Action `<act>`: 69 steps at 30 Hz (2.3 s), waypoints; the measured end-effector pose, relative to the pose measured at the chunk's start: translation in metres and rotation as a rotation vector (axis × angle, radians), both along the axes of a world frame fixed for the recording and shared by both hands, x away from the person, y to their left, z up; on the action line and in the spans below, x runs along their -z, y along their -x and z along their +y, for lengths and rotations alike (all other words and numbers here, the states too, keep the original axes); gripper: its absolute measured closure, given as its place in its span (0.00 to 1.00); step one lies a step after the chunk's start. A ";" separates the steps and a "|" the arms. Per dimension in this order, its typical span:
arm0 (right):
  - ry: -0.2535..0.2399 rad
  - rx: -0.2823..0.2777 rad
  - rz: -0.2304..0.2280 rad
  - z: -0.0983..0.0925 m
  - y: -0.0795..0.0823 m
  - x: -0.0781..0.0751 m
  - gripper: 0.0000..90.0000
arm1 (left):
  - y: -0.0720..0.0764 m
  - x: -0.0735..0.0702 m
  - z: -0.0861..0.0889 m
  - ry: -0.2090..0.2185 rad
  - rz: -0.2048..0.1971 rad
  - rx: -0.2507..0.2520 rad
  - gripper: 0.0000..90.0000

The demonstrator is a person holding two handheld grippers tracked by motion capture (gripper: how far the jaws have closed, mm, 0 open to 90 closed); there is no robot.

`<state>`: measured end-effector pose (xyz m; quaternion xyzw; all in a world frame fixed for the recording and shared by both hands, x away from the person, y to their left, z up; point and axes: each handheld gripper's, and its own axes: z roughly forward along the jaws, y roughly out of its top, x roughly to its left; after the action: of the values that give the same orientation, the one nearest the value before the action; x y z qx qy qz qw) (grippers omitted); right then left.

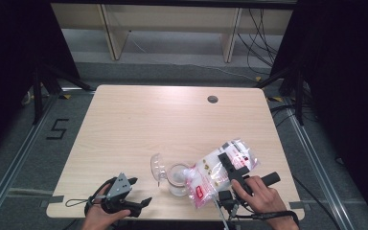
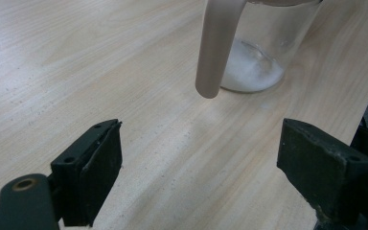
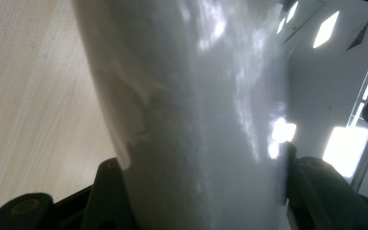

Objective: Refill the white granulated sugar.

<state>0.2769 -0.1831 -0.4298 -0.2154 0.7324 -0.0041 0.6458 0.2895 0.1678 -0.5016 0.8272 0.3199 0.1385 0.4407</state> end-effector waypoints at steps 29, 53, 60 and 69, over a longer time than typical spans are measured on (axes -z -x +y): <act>0.002 -0.025 0.039 -0.005 -0.006 0.006 0.62 | 0.001 0.000 -0.001 0.012 0.000 -0.005 0.17; -0.012 -0.031 0.041 -0.006 -0.007 0.007 0.63 | 0.000 0.001 0.000 0.012 -0.007 -0.003 0.17; -0.010 -0.031 0.042 -0.005 -0.007 0.007 0.63 | -0.001 0.000 0.001 0.001 0.003 -0.002 0.17; -0.031 -0.017 0.047 -0.005 -0.004 0.008 0.63 | -0.001 -0.001 0.002 -0.013 -0.004 0.000 0.17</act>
<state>0.2812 -0.1884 -0.4377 -0.2117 0.7456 0.0177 0.6316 0.2903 0.1697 -0.5009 0.8298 0.3181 0.1419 0.4360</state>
